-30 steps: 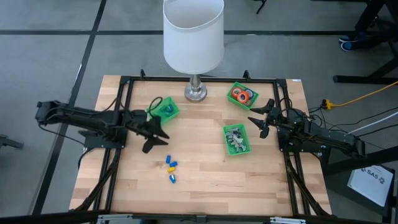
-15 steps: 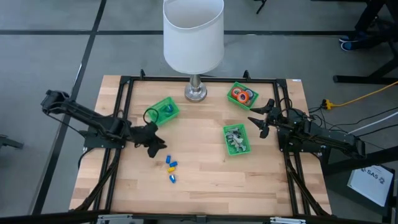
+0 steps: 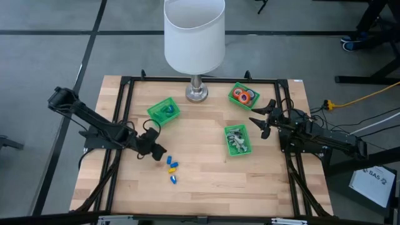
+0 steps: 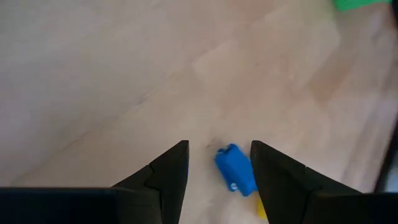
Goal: Pick and place Stapler, Stapler remover, tape
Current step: Put the blue stapler into the left green bin
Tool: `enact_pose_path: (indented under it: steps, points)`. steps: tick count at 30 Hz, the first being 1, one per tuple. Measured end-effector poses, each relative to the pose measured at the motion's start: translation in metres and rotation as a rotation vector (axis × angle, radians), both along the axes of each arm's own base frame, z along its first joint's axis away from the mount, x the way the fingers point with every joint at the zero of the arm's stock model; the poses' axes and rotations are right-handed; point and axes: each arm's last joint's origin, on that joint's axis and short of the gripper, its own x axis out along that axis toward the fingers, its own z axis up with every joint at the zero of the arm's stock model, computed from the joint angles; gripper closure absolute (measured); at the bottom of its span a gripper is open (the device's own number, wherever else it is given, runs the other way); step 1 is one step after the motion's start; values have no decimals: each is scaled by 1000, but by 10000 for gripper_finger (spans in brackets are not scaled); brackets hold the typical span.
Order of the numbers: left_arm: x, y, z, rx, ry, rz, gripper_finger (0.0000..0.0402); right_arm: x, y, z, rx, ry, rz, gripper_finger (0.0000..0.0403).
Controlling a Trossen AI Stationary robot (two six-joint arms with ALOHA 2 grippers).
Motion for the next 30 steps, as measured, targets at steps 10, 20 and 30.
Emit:
enact_pose_path:
  steps: [10, 20, 30]
  points:
    - [4, -2, -13, 33, 74, -14, 233, 0, 0, 0, 0, 0, 0, 183]
    - [12, -7, -3, 191, 9, -208, 233, 0, 0, 0, 0, 0, 0, 183]
    - [22, -17, 15, 718, -73, -991, 233, 0, 0, 0, 0, 0, 0, 183]
